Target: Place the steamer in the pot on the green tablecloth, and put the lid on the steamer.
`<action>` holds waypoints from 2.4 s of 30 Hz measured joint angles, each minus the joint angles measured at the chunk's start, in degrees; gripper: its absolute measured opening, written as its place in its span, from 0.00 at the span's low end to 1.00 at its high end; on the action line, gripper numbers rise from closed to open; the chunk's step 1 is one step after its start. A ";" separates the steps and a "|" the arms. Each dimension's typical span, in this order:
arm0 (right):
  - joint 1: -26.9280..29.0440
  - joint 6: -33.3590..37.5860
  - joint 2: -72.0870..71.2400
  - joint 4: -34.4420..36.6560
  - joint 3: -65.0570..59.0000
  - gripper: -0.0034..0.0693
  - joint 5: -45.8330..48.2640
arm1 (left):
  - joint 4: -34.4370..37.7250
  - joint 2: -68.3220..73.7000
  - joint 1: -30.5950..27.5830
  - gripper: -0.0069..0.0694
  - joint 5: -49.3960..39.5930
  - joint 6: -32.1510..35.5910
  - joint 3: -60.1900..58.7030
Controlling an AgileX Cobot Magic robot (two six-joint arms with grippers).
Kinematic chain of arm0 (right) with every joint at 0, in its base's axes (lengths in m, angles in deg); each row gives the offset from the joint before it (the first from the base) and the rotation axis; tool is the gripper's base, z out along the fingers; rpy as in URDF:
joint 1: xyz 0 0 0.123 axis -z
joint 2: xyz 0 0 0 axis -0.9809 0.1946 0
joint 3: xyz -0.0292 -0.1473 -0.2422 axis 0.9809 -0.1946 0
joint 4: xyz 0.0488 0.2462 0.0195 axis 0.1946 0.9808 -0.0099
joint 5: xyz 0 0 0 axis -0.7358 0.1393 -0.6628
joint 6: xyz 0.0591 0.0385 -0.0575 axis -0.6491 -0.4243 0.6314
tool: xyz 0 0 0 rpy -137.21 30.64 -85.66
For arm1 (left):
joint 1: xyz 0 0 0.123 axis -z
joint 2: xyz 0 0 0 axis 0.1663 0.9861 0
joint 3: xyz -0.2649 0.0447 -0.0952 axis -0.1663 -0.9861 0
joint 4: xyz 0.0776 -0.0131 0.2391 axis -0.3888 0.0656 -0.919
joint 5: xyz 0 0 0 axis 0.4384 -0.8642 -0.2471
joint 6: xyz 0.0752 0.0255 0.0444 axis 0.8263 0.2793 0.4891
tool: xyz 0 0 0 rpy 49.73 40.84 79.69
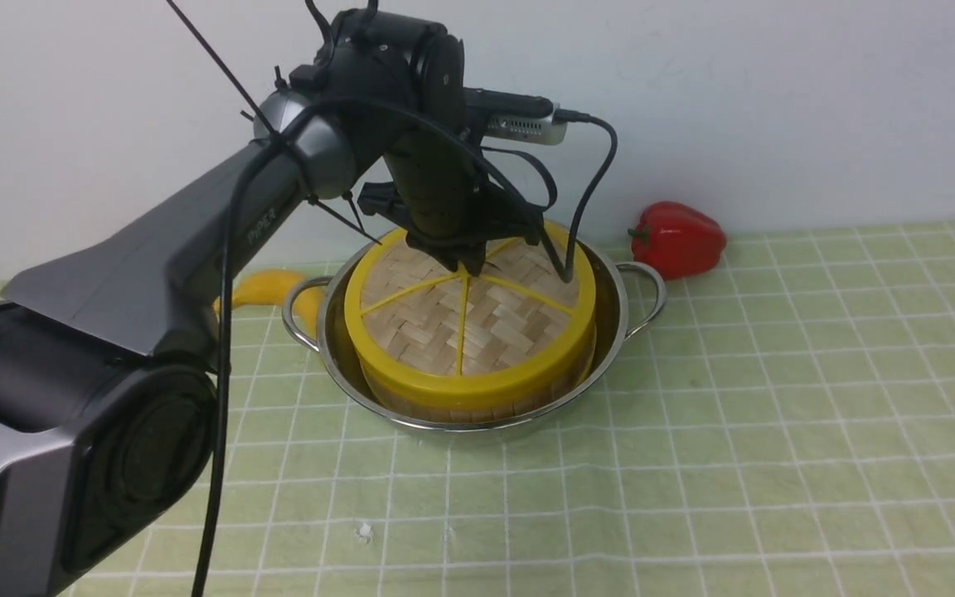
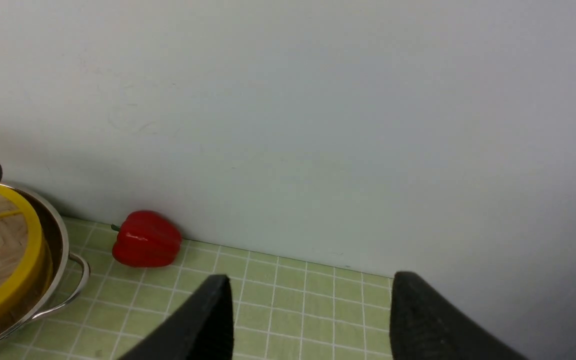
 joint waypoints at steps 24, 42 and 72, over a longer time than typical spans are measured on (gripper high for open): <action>0.00 0.00 0.00 0.44 0.00 0.63 0.00 | 0.77 0.76 -0.24 0.94 -1.66 1.98 11.12; 0.00 -1.29 -15.74 8.01 -26.85 0.31 -1.79 | 3.43 -33.96 -0.24 0.08 -1.82 7.26 11.88; 0.00 -6.09 -39.78 18.90 -61.75 0.22 -25.03 | 10.01 -105.76 -0.24 0.06 4.99 8.07 -77.60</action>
